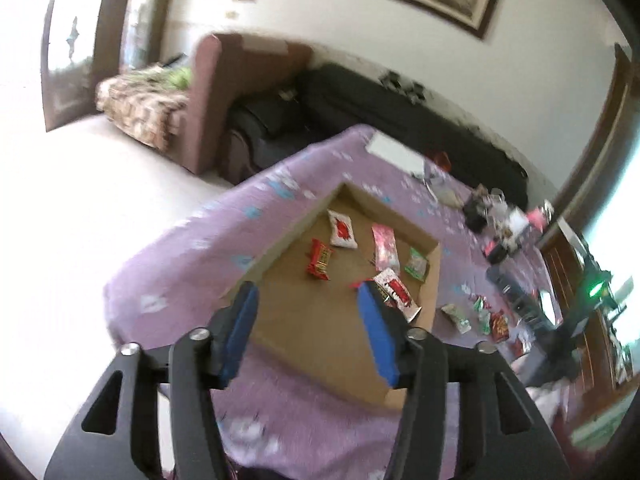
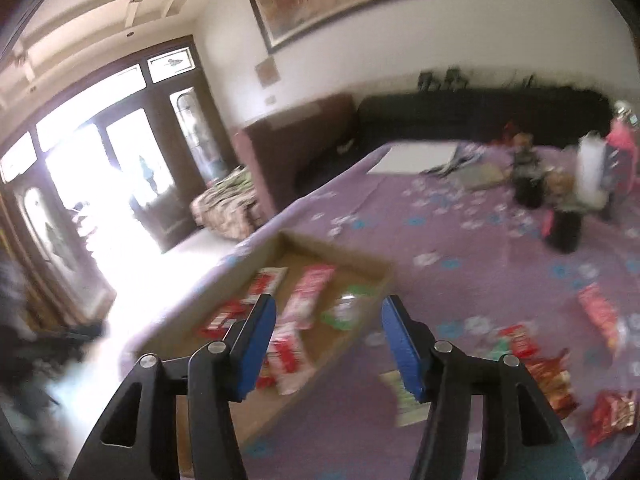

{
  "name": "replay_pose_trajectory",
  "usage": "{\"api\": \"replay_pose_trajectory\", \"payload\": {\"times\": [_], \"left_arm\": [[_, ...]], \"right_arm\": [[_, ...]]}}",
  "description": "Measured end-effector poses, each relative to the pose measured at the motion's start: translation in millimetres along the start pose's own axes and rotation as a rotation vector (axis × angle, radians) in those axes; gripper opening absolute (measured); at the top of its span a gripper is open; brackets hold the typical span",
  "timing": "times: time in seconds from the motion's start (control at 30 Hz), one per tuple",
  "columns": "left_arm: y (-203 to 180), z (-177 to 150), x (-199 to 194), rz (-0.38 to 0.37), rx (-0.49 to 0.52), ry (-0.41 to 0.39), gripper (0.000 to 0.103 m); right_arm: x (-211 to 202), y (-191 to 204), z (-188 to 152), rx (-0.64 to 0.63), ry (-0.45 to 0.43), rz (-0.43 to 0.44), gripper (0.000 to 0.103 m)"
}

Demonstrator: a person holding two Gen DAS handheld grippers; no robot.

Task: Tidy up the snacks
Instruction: 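Open both tools to drop the red packets into the tray, then move both open tools back over the snack pile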

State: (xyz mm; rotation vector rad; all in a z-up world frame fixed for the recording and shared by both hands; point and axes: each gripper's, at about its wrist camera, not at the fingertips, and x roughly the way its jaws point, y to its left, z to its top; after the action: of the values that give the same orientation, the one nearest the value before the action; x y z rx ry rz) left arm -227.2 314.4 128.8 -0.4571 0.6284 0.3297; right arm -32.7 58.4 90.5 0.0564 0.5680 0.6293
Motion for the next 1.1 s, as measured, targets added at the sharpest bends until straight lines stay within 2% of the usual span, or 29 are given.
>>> {"api": "replay_pose_trajectory", "payload": {"times": [0.07,0.13,0.2,0.37,0.6,0.67,0.87,0.97,1.1], "left_arm": [[-0.2,0.1,-21.7,0.038,-0.014,-0.035,0.053],[-4.7,2.0,-41.3,0.068,-0.026,-0.069,0.053],[-9.3,3.0,-59.7,0.085,-0.031,-0.093,0.053],[-20.0,2.2,-88.2,0.083,-0.019,-0.134,0.053],[-33.1,-5.6,-110.7,0.083,0.024,-0.164,0.053],[-33.3,-7.1,-110.0,0.078,0.02,-0.161,0.059],[-41.0,-12.7,-81.5,0.014,0.016,-0.104,0.06],[-56.9,-13.9,-50.6,-0.054,0.038,-0.044,0.06],[-90.9,-15.4,-5.4,-0.165,0.09,0.043,0.06]], "right_arm": [[-2.0,-3.7,-14.7,-0.017,-0.045,-0.067,0.058],[3.1,-2.0,-19.3,-0.044,-0.005,-0.052,0.058],[1.5,-0.8,-21.4,-0.054,-0.013,-0.055,0.058],[-12.5,-5.8,-21.4,-0.055,-0.073,-0.096,0.059],[-10.1,-7.3,-27.1,-0.075,-0.075,-0.144,0.059],[-10.8,-2.1,-29.8,-0.104,-0.083,-0.157,0.059],[-20.0,8.4,-29.5,-0.151,-0.128,-0.161,0.061],[-33.4,9.0,-21.8,-0.15,-0.174,-0.163,0.061],[-59.2,-13.2,-9.3,-0.065,-0.199,-0.193,0.062]]}}
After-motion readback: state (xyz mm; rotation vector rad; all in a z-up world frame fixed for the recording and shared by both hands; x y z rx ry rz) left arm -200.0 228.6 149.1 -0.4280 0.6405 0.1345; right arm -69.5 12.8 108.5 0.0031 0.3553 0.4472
